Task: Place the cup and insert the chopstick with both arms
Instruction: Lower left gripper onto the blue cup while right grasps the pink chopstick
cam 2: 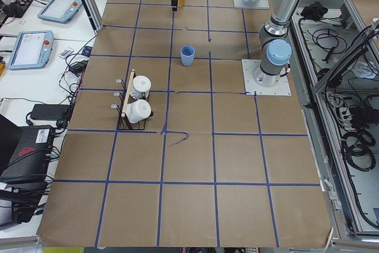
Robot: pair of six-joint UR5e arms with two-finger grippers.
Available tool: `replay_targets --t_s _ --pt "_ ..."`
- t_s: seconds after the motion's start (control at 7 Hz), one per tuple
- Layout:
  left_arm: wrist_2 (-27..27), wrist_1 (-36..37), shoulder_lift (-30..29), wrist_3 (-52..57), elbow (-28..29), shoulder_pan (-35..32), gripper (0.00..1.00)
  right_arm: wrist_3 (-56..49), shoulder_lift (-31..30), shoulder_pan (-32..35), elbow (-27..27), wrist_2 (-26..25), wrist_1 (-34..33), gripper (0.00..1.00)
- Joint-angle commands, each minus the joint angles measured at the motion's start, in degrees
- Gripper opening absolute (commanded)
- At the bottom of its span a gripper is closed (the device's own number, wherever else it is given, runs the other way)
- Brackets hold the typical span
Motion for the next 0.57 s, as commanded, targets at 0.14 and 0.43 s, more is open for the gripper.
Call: replay_targets --t_s 0.14,0.43 --pt "1.24 16.28 0.65 13.34 -19.10 9.64 1.00 4.34 3.43 -1.51 6.98 -2.09 -17.30 1.00" --pt "0.98 18.97 0.22 11.80 -25.65 9.56 1.00 7.51 3.43 -2.39 8.92 -2.47 -17.77 0.78"
